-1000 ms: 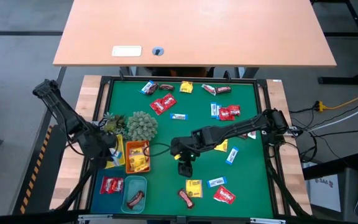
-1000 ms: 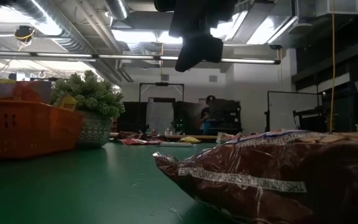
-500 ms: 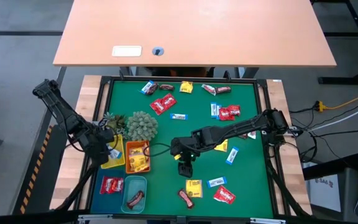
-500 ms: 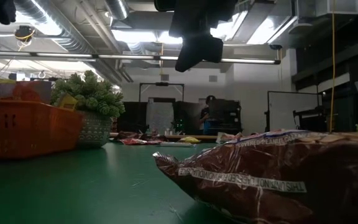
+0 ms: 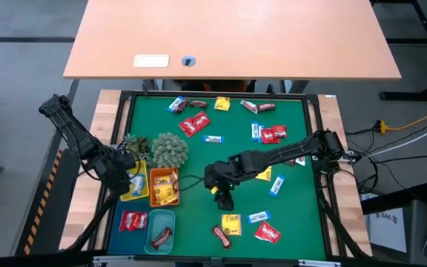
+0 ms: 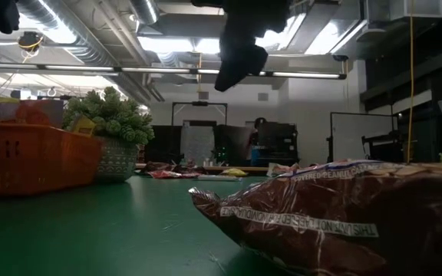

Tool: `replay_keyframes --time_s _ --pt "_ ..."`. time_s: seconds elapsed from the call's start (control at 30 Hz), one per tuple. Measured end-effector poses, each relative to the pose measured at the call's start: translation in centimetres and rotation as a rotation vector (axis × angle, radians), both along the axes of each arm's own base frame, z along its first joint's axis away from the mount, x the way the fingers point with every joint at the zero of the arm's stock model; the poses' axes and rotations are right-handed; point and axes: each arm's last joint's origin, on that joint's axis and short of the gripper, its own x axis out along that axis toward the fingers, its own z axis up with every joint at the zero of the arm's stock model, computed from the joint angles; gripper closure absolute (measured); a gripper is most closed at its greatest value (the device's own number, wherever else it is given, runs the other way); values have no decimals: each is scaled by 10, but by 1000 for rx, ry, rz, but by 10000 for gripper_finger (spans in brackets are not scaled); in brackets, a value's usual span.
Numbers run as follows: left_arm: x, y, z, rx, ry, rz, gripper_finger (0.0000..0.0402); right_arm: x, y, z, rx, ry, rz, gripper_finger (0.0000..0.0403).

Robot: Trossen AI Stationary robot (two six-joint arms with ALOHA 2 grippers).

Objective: Sort candy
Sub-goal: Put the white chocolate into the yellow basket

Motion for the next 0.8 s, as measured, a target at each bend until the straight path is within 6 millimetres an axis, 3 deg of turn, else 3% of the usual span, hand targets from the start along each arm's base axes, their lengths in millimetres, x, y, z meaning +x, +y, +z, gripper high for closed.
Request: replay_keyframes --time_s 0.3,0.6,0.8 --pt "2 1 1 46 -59 26 271 -9 -15 -16 -507 87 130 160" --pt "2 1 1 50 -62 28 270 -3 -13 -59 -642 216 454 160" --pt "2 1 1 59 -69 24 270 2 -17 -79 -700 265 559 160"
